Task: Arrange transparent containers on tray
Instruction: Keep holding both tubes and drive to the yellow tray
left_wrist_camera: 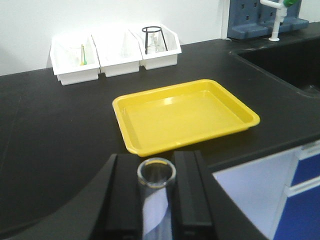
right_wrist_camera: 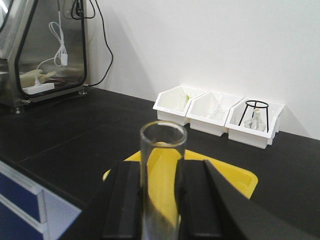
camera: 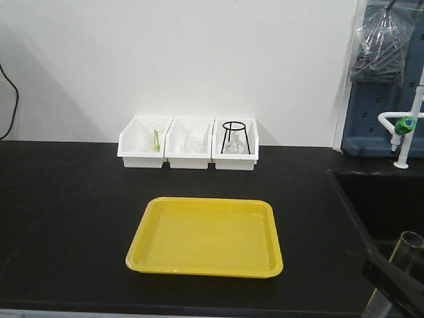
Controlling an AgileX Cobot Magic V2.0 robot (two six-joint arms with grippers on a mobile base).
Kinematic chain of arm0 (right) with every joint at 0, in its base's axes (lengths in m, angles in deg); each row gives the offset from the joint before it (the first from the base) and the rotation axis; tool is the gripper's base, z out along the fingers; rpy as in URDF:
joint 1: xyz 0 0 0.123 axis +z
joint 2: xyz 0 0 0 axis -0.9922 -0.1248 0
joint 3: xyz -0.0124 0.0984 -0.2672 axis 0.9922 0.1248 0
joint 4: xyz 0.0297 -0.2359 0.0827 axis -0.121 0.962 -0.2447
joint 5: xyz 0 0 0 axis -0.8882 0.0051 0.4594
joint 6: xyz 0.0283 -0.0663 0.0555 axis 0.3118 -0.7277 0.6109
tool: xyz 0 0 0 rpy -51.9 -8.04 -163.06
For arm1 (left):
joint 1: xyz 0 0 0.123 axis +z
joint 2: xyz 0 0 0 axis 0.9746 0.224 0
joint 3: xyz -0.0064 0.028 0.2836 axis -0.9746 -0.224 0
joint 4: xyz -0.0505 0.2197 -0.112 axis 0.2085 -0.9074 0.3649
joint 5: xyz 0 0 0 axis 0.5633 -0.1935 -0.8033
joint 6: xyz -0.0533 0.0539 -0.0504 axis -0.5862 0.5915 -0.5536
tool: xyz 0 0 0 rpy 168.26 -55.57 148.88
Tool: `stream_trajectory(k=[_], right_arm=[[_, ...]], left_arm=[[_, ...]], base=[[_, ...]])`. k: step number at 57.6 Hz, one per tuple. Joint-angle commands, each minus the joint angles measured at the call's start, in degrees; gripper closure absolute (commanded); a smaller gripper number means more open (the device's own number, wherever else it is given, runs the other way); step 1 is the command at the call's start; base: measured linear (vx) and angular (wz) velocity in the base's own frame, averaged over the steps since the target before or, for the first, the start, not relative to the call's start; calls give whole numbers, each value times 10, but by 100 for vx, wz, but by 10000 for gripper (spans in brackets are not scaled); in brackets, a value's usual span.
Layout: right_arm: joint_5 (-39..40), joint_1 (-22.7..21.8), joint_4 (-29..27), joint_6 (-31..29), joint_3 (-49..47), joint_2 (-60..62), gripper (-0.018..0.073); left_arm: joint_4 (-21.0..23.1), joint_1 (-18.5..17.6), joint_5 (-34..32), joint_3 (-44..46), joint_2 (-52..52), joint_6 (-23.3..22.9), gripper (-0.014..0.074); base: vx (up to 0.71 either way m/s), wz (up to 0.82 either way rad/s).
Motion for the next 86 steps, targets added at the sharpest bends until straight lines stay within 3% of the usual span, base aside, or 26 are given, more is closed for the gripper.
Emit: stream_trajectory(k=[1, 51, 86], right_arm=[[8, -1, -4, -1, -17, -2, 571], [9, -1, -4, -1, -17, -2, 571], [9, -1, -4, -1, -17, -2, 571]], left_arm=[[2, -3, -47, 17, 2, 1, 600], [2, -3, -47, 17, 2, 1, 600], [2, -3, -47, 17, 2, 1, 600]], base=[[32, -2], [33, -9], [8, 1]])
